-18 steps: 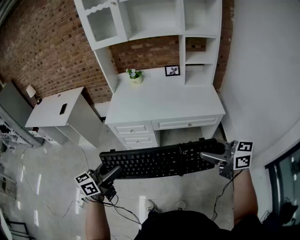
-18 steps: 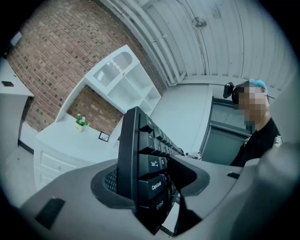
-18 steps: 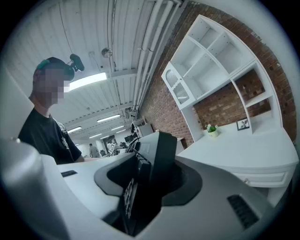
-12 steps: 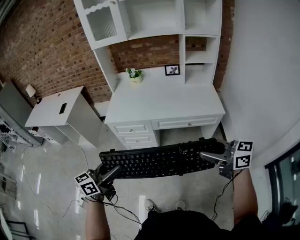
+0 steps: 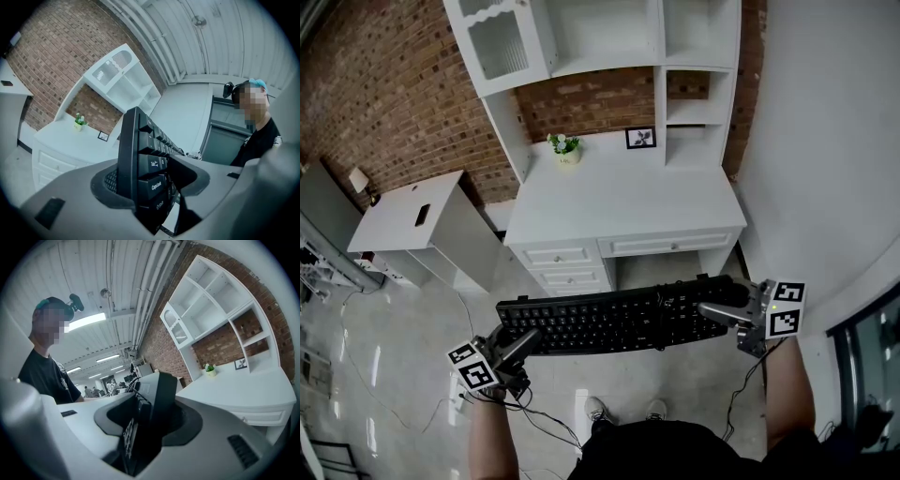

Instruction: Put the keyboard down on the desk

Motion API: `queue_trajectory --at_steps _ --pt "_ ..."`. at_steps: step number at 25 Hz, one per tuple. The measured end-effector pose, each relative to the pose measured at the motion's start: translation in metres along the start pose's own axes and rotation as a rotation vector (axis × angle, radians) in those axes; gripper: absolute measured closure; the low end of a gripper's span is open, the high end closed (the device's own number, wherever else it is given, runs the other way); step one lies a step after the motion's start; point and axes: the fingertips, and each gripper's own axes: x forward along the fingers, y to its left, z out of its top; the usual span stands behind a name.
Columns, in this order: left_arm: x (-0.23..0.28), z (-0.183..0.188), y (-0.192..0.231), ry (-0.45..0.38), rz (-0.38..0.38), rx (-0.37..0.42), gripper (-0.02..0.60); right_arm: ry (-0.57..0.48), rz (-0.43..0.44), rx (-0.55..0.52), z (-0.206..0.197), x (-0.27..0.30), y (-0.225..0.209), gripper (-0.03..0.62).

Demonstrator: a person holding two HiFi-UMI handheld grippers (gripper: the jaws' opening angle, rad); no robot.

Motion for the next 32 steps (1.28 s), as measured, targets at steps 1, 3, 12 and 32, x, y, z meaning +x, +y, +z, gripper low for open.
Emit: queue_trajectory --at_steps 1,3,12,32 --pt "0.000 0.001 -0.001 0.000 -0.001 0.001 0.324 0.001 -0.002 0.003 0.001 0.000 0.001 0.415" --pt "0.001 0.004 -0.003 0.001 -0.002 0.002 0.322 0.001 -0.003 0.007 0.003 -0.002 0.001 0.415" --pt "0.000 0.012 -0.010 0.000 0.001 0.019 0.322 -0.010 0.001 0.006 0.009 -0.004 0.006 0.416" --pt "0.012 0.007 -0.007 0.011 0.000 0.015 0.319 -0.031 -0.011 0.022 0.005 -0.011 -0.003 0.418"
